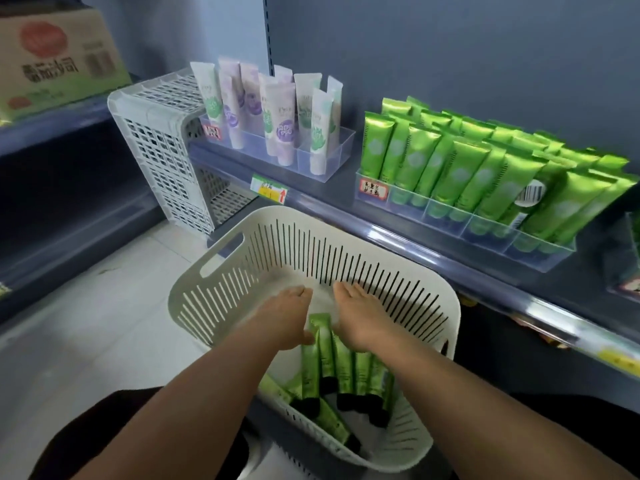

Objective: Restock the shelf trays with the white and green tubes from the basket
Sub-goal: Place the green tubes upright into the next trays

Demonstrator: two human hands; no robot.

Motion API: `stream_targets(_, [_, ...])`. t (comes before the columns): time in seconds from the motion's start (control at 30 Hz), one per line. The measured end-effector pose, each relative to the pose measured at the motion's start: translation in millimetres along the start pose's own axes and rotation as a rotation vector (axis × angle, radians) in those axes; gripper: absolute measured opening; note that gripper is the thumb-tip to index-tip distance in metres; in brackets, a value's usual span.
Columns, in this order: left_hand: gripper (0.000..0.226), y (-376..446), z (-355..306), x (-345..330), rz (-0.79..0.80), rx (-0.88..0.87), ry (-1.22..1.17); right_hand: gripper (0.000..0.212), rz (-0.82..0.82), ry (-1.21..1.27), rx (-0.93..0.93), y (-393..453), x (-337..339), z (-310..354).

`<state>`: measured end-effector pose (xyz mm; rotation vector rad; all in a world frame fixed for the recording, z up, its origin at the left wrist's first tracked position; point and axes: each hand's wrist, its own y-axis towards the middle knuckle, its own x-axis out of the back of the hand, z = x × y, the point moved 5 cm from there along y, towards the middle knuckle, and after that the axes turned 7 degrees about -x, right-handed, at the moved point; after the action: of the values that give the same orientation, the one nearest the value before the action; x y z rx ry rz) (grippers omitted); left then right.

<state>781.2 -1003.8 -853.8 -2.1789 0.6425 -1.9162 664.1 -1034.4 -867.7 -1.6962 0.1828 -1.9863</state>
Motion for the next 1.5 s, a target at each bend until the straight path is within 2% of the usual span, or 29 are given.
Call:
stream_targets(0.3, [0.111,44,10,-51,0.305,-0.045,0.078,0.094,0.222,-0.064,0.036,52,-53,-6])
stream_targets(0.57, [0.134,51,8,-79,0.389,-0.059,0.113,0.115,0.378,-0.156,0.103,63,-76,-10])
stream_targets(0.63, [0.135,53,9,-78,0.407,-0.065,0.115,0.119,0.383,-0.156,0.103,67,-78,-10])
stream_targets(0.73, [0.135,55,9,-79,0.42,-0.041,0.07,0.113,0.334,-0.14,0.113,68,-75,-5])
stream_targets(0.83, [0.123,55,11,-75,0.379,-0.005,0.013,0.105,0.275,-0.101,0.081,66,-68,-2])
stream_targets(1.0, [0.063,61,12,-61,0.365,0.021,-0.086,0.048,0.214,-0.054,-0.03,76,-55,2])
stream_targets(1.1, [0.04,56,9,-42,0.314,0.007,-0.11,0.021,0.178,-0.028,-0.045,73,-37,1])
stream_targets(1.23, [0.03,40,5,-19,0.187,-0.005,-0.116,0.021,0.081,0.127,-0.039,53,-10,-4])
stream_targets(1.5, [0.024,1,-14,56,-0.139,0.019,-0.179,0.028,-0.249,0.196,0.03,-8,58,-17])
